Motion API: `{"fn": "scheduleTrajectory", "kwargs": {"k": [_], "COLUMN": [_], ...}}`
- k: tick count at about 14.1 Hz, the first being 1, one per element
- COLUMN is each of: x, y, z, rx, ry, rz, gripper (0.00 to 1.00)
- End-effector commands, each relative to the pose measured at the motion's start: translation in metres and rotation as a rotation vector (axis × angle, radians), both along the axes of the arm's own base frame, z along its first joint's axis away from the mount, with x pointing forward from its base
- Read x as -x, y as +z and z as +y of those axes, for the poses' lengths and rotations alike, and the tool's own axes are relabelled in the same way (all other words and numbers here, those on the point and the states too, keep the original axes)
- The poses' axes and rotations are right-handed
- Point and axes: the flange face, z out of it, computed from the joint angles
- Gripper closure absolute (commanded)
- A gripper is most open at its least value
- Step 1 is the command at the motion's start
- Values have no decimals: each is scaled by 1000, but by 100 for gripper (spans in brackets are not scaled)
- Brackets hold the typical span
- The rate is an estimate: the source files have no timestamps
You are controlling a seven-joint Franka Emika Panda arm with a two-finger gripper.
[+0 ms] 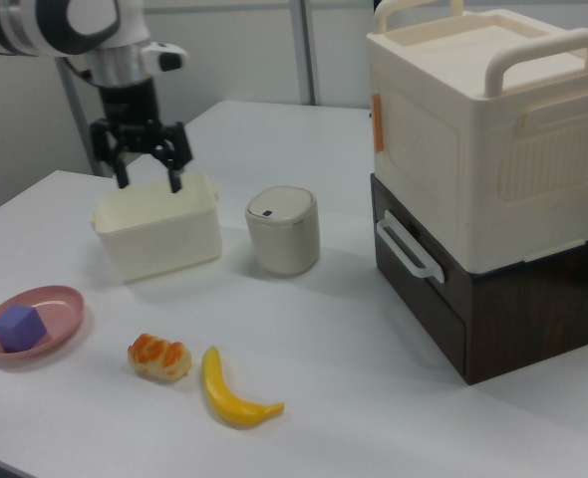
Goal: Put the cube on the table
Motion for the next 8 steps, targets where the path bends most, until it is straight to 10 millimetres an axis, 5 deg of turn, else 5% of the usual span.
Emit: {"fn": "scheduleTrajectory", "kwargs": {"k": [1, 4, 8], "x": [15, 39, 59], "y": [-8, -25, -56], "z": [74, 167, 244], "rx": [42, 93, 142], "ry": [30, 29, 36], "rz": [28, 33, 55], "gripper": [1, 0, 0]}}
